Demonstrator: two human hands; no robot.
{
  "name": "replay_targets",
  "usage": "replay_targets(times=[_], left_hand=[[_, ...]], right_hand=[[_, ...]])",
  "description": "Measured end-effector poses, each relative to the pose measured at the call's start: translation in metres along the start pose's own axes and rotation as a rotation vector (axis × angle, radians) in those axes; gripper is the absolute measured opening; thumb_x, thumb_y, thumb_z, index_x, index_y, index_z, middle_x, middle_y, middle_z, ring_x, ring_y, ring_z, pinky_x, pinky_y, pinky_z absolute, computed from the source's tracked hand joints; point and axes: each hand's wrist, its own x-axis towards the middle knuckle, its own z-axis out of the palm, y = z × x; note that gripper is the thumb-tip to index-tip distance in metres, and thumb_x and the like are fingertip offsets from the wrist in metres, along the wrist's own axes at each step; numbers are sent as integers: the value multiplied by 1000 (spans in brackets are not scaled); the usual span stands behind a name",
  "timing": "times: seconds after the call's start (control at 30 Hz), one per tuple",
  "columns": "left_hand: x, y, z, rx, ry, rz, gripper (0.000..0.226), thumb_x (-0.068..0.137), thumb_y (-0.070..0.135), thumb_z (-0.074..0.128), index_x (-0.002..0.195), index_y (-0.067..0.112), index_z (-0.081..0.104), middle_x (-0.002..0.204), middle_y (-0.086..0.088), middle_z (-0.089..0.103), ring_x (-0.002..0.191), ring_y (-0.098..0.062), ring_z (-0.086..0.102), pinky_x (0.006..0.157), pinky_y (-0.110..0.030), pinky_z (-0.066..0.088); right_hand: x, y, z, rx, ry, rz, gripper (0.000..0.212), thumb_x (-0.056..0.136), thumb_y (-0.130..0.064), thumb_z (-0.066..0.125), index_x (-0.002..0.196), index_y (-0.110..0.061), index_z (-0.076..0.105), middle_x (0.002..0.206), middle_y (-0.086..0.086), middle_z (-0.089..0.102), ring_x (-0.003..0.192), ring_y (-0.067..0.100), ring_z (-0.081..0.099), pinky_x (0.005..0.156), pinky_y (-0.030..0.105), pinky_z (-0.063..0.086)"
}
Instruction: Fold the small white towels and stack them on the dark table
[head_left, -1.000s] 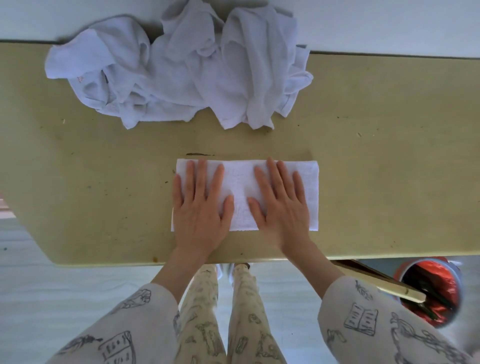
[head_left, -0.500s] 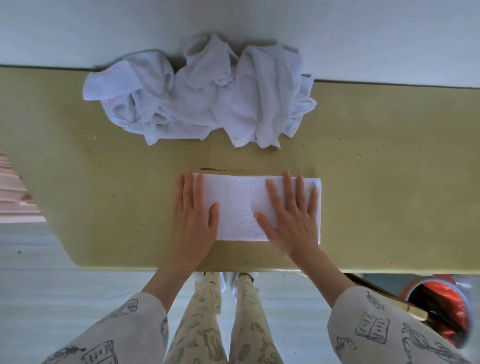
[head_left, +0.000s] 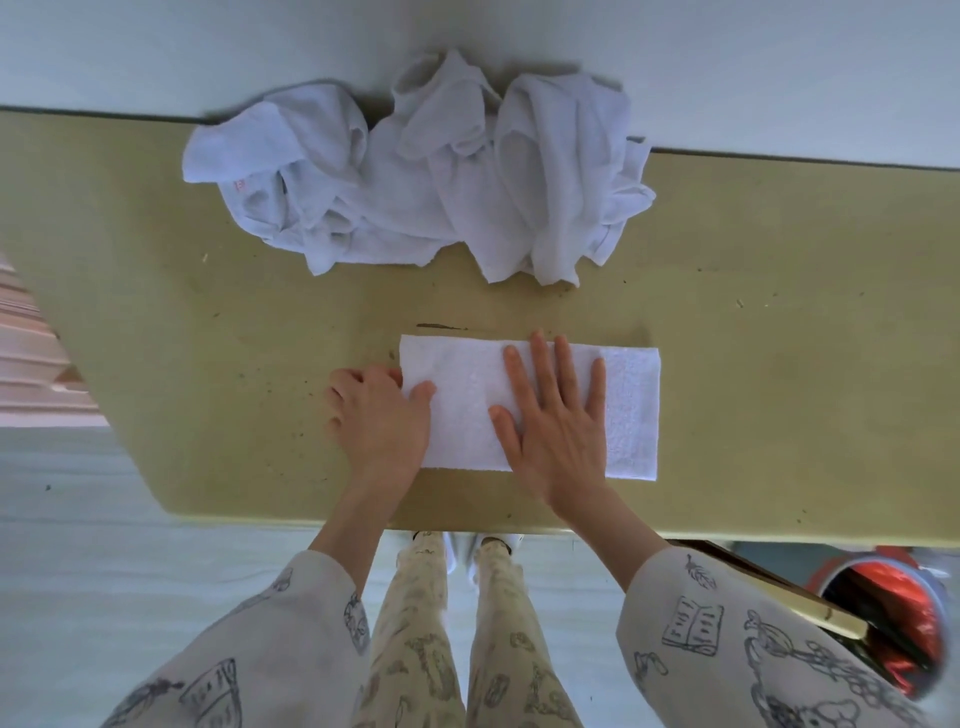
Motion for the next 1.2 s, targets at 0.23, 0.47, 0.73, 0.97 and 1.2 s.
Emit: replay_targets(times=[0.23,0.47,0.73,0.97,1.2], left_hand=[[-3,6,-10,-292,-92,-18,34,87,20,61,111,10,38,95,-1,51,83,-21,53,70,-34,43],[0,-1,-19,-362,-220,46,24,90,29,54,101,8,59,85,-1,60,70,-12,54,55,-22,39],[-15,8,-31,-423,-160,224,16,93,25,50,90,12,58,92,-14,64,78,-26,56,67,-35,47],[-27,28,-41,-451,-203,327,10,91,26,53,97,21,60,88,0,65,84,-24,61,74,-42,51],[-48,68,-23,-485,-282,367,5,91,21,54,90,24,58,78,8,62,61,-1,63,54,-24,56]], right_hand=[[0,0,-1,10,-20,17,62,97,-50,15,145,-12,24,153,11,26,142,27,17,112,57,12],[3,-15,-24,695,140,136,55,98,-39,12,146,-12,8,156,0,10,144,7,4,119,25,3],[17,-56,-29,1314,84,242,47,93,-42,15,138,-37,2,153,-14,4,140,-9,5,113,11,7],[15,-32,-45,1764,175,537,54,94,-36,24,145,-16,26,146,-12,31,138,3,28,116,27,23],[-22,40,-71,1635,284,714,31,102,-17,31,111,-10,60,108,11,67,95,22,66,84,29,54]])
